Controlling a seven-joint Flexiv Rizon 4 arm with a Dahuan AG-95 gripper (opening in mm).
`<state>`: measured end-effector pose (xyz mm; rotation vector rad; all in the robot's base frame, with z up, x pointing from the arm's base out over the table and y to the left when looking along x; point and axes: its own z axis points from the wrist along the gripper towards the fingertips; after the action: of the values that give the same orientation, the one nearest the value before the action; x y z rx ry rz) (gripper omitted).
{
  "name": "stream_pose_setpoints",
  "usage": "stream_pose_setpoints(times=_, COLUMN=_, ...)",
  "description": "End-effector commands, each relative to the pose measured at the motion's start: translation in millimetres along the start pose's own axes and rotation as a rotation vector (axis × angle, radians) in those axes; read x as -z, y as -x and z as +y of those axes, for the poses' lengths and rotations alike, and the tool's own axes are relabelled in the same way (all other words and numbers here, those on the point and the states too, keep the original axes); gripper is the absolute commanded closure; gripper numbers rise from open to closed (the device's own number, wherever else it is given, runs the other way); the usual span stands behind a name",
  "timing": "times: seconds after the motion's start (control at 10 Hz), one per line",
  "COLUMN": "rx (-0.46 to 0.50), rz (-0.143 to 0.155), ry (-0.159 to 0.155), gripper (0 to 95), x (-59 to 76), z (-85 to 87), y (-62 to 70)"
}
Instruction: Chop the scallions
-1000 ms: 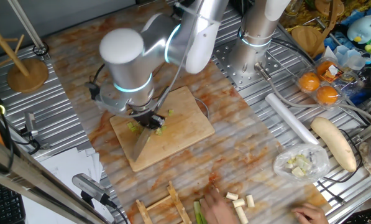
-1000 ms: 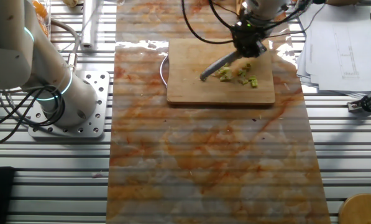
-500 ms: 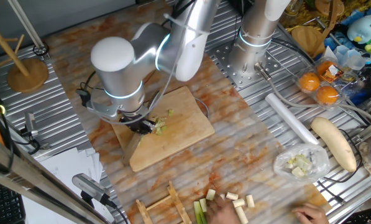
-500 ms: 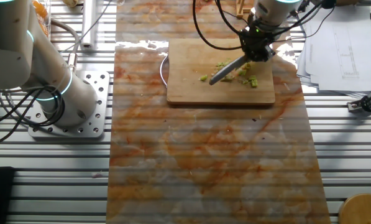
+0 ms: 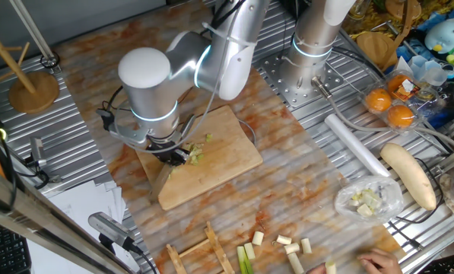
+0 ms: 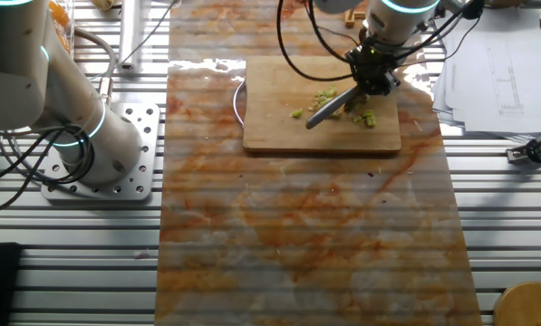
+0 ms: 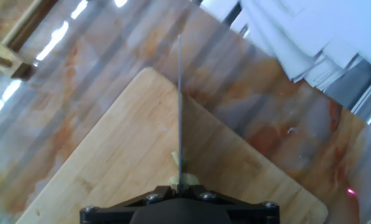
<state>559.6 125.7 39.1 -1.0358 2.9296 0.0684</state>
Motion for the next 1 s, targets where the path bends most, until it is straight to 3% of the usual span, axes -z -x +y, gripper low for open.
stream_pose_setpoints(times=0.1, rx=-0.008, rz=0.044, ry=0.030, gripper=95.0, x=7.1, z=1.2, y=-2.5)
stream_pose_setpoints(times=0.3, rx=-0.002, rz=0.046, ry=0.048, gripper=95.0, x=26.9, z=7.2, y=-9.0)
stream_pose_setpoints(times=0.5, rx=-0.001, rz=0.063, ry=0.052, gripper=95.0, x=36.8, z=10.9, y=-15.1)
stream_pose_setpoints(times=0.6, rx=0.006, rz=0.078, ry=0.044, gripper=95.0, x=39.0, z=12.7, y=-21.7)
stream_pose_setpoints(times=1.0, rx=0.021, rz=0.079, ry=0.024, gripper=95.0, x=27.6, z=19.2, y=-49.8)
